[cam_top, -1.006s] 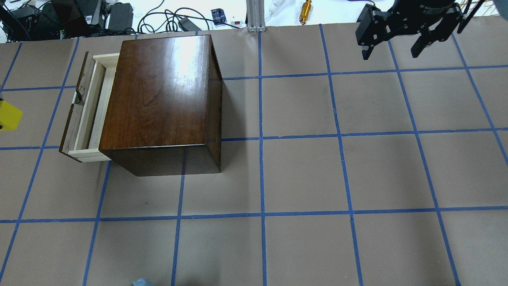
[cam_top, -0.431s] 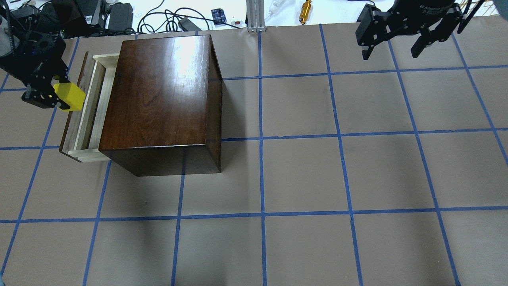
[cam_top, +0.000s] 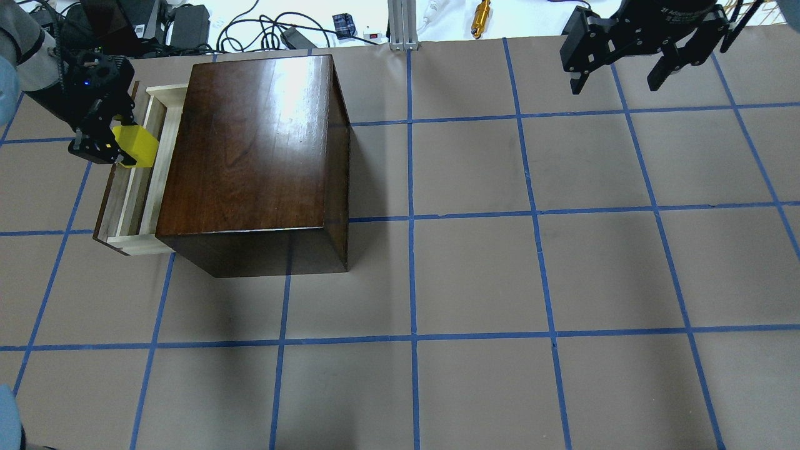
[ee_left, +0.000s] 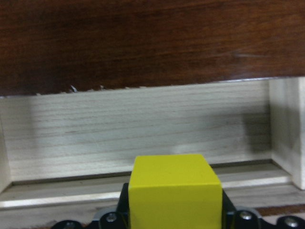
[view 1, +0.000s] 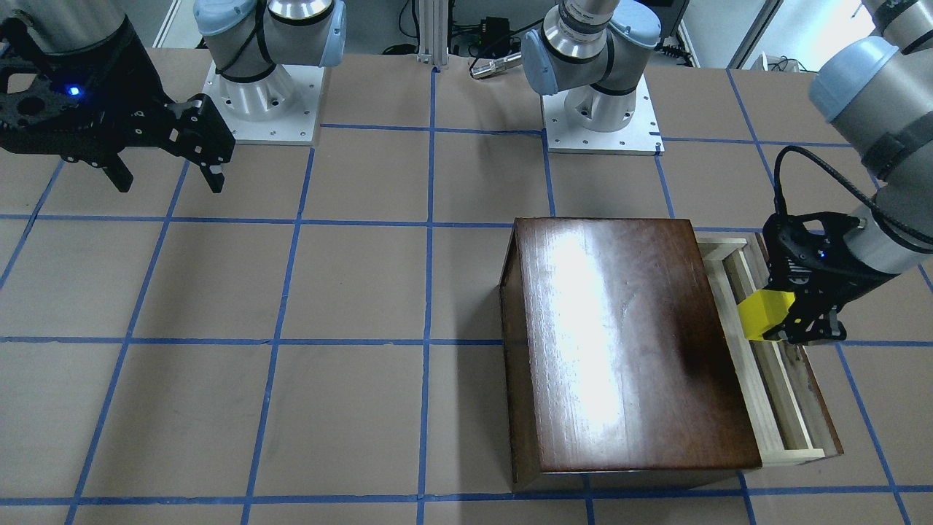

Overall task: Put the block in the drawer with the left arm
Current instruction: 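Carry the yellow block with the left gripper over the open drawer, then lower the yellow block into the drawer and open the left gripper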

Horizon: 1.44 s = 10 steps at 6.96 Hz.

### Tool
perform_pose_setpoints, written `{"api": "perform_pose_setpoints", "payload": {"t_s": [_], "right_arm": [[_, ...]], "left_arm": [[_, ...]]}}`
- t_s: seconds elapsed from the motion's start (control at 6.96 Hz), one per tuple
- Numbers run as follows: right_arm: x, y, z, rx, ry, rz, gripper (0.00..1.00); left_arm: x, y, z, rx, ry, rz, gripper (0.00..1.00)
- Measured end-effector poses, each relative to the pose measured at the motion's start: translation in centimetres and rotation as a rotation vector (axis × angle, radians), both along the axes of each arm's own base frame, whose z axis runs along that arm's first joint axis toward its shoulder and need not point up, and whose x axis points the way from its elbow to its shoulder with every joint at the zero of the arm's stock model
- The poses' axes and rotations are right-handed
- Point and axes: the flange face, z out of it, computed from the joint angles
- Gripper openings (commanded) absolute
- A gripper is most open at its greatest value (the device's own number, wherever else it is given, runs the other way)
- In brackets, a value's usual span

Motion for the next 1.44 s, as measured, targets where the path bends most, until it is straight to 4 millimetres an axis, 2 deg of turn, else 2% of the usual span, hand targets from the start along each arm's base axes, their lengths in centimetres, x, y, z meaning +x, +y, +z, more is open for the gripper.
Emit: {"api": "perform_pose_setpoints", "payload": {"t_s": [0.72,0.86,1.15,1.29,1.44], "right_arm": [[0.0,0.0,0.0,0.001,0.000,0.000,1.00],[0.0,0.0,0.0,0.001,0.001,0.000,1.00],[0.0,0.0,0.0,0.000,0.001,0.000,1.00],[0.0,0.0,0.0,0.000,0.001,0.000,1.00],[0.0,0.0,0.0,0.000,0.000,0.000,1.00]], "left_arm": [[-0.1,-0.6,-2.6,0.031,0.018,0.015,0.00],[-0.2,-0.4,-3.0,0.041,0.021,0.039,0.13],[-0.4,0.0,-4.1,0.049,0.024,0.065,0.55],[-0.4,0.1,-4.4,0.045,0.023,0.068,0.80],[-0.4,0.1,-4.6,0.044,0.023,0.069,0.86]]}}
